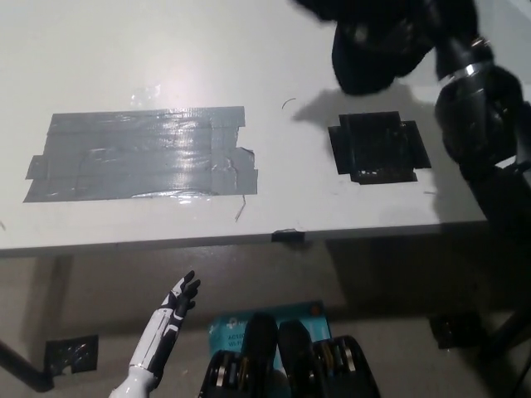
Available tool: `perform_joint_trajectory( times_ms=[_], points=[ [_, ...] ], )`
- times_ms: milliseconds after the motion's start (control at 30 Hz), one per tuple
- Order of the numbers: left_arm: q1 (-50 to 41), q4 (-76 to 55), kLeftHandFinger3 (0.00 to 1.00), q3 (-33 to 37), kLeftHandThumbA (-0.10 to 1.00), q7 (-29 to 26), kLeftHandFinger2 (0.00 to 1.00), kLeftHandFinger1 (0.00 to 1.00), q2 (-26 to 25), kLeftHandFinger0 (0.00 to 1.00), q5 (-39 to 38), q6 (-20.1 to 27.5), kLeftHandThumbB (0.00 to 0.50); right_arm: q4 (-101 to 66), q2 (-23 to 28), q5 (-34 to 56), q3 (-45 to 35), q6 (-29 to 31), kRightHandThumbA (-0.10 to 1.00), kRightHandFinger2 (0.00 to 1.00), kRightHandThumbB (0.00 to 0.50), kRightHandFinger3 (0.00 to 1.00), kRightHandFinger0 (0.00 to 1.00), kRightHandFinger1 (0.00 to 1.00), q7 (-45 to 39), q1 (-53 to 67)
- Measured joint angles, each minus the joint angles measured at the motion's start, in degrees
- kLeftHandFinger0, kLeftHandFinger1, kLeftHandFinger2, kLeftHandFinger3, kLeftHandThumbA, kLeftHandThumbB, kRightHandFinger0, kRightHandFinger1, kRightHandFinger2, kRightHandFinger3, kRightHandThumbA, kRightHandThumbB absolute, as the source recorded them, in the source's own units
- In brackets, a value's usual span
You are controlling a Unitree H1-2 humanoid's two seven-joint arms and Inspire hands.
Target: A person hands a black t-shirt to the robot and rhe robot picks it up with its right hand and places it on the black spot on the desk infron tof it
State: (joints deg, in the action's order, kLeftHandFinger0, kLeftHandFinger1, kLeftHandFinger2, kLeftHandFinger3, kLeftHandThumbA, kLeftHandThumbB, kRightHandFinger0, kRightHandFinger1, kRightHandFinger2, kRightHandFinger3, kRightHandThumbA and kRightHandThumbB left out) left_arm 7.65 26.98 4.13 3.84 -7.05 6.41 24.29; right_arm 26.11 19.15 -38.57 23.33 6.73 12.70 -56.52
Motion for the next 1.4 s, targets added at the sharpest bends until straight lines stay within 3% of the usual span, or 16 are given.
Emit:
perform_joint_trajectory(
  times_ms=[100,167,233,267,300,333,367,400,467,600,767,833,967,1033,1167,1400],
  points=[
    [0.00,-0.20,1.00,0.02,1.00,0.00,1.00,1.00,-0.01,1.00,0.11,-0.02,0.500,4.72,0.93,-1.93,4.42,1.18,-0.10,0.95,0.211,0.83,0.00,0.47,-2.16,0.01],
    [0.04,-0.33,1.00,0.07,1.00,0.00,1.00,1.00,-0.01,1.00,0.19,-0.03,0.500,8.26,1.28,-3.02,6.71,1.93,-0.10,0.97,0.210,0.89,0.00,0.46,-3.35,0.04],
    [0.10,-0.36,1.00,0.13,1.00,0.00,1.00,1.00,-0.01,1.00,0.31,-0.03,0.500,10.83,1.46,-3.92,8.22,2.17,-0.10,1.00,0.194,1.00,0.03,0.55,-4.08,0.39],
    [0.10,-0.35,1.00,0.14,1.00,0.00,1.00,1.00,-0.02,1.00,0.34,-0.02,0.500,11.29,1.50,-4.10,8.52,2.18,-0.10,1.00,0.192,1.00,0.05,0.58,-4.36,0.49],
    [0.11,-0.35,1.00,0.17,1.00,0.01,1.00,1.00,-0.07,1.00,0.41,-0.02,0.500,12.64,1.63,-4.61,9.60,2.19,-0.10,1.00,0.238,0.95,0.28,0.73,-5.30,0.65],
    [0.19,-0.37,1.00,0.32,1.00,0.02,1.00,1.00,-0.13,1.00,0.46,-0.02,0.500,14.29,1.80,-5.28,10.74,2.12,-0.08,1.00,0.289,1.00,0.46,0.91,-7.28,0.81],
    [0.23,-0.40,1.00,0.38,1.00,0.02,1.00,1.00,-0.15,1.00,0.49,-0.02,0.500,14.82,1.91,-5.41,11.02,2.02,-0.06,1.00,0.302,1.00,0.56,0.92,-8.42,0.86],
    [0.25,-0.38,1.00,0.42,1.00,0.01,1.00,1.00,-0.15,1.00,0.50,-0.03,0.500,15.06,2.01,-5.35,11.19,1.80,0.16,1.00,0.344,1.00,1.00,1.00,-9.90,0.98],
    [0.25,-0.33,1.00,0.45,1.00,0.02,1.00,1.00,-0.13,1.00,0.49,-0.05,0.500,15.06,2.10,-5.23,11.27,1.45,0.38,1.00,0.487,1.00,1.00,1.00,-12.18,1.17],
    [0.25,-0.11,1.00,0.52,1.00,0.03,1.00,1.00,-0.10,1.00,0.48,-0.11,0.500,14.81,2.10,-5.09,11.43,0.28,0.65,1.00,0.500,1.00,1.00,1.00,-16.64,1.50],
    [0.24,-0.06,1.00,0.55,1.00,0.03,1.00,1.00,-0.08,1.00,0.48,-0.16,0.500,12.71,2.31,-4.53,11.44,-1.74,0.73,1.00,0.500,1.00,1.00,1.00,-23.12,1.65],
    [0.24,0.03,1.00,0.56,1.00,0.02,1.00,1.00,-0.09,1.00,0.48,-0.16,0.500,11.53,2.49,-3.80,11.37,-2.53,0.70,1.00,0.500,1.00,1.00,1.00,-25.36,1.66],
    [0.24,0.15,1.00,0.61,1.00,0.03,1.00,1.00,-0.08,1.00,0.47,-0.19,0.500,8.48,3.04,-0.85,10.31,-4.85,0.86,1.00,0.500,1.00,1.00,1.00,-30.48,1.74],
    [0.24,0.21,1.00,0.63,1.00,0.03,1.00,1.00,-0.08,1.00,0.47,-0.21,0.500,7.10,3.24,0.92,9.66,-6.04,0.86,1.00,0.500,1.00,1.00,1.00,-32.65,1.78],
    [0.24,0.39,1.00,0.66,1.00,0.03,0.98,1.00,-0.08,1.00,0.47,-0.24,0.500,4.01,3.65,5.26,7.62,-8.50,1.00,1.00,0.500,1.00,1.00,1.00,-36.68,1.98],
    [0.23,0.58,1.00,0.71,1.00,0.02,0.97,1.00,-0.07,0.98,0.47,-0.28,0.500,0.06,4.34,13.42,4.60,-11.38,1.00,1.00,0.500,1.00,1.00,1.00,-40.69,3.24]
  ],
)
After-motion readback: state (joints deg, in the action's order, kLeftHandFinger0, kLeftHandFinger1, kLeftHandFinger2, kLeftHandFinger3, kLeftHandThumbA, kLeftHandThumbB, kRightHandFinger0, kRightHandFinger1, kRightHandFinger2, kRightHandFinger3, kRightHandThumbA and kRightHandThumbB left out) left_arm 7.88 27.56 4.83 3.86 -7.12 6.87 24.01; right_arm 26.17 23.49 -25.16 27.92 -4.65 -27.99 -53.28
